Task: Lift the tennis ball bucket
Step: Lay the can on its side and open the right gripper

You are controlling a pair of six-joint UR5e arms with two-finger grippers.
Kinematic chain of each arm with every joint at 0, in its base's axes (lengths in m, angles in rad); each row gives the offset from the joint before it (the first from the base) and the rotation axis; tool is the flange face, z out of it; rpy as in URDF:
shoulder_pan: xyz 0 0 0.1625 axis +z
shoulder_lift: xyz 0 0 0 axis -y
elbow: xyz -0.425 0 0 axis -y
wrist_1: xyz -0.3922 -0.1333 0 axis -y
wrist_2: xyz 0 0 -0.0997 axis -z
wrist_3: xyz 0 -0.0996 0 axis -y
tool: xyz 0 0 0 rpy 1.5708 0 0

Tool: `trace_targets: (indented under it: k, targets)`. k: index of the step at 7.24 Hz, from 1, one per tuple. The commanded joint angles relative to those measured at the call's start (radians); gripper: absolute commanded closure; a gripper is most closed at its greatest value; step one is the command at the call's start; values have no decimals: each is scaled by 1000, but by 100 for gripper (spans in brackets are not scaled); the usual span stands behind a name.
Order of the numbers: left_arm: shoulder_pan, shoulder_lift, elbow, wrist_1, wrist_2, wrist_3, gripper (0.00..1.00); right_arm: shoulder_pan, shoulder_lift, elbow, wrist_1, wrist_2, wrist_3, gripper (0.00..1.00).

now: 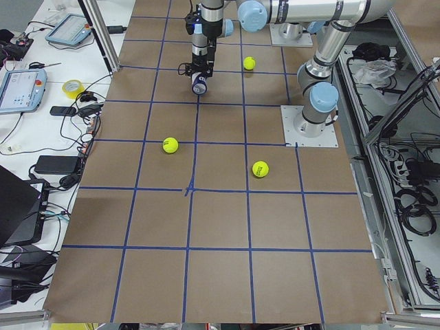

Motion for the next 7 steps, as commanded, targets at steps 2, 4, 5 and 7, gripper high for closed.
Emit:
trace_targets:
  k: [2, 4, 5, 7]
  targets:
    - [0, 0, 0, 0, 0, 0, 0, 0, 0, -2, 8, -1, 12, 0]
    - [0, 0, 0, 0, 0, 0, 0, -1, -5, -8, 9, -1, 12, 0]
    - [0, 0, 0, 0, 0, 0, 0, -6, -8, -11, 9, 1, 15, 0]
    - [0, 0, 0, 0, 0, 0, 0, -21, -40, -10, 56, 10, 19, 0]
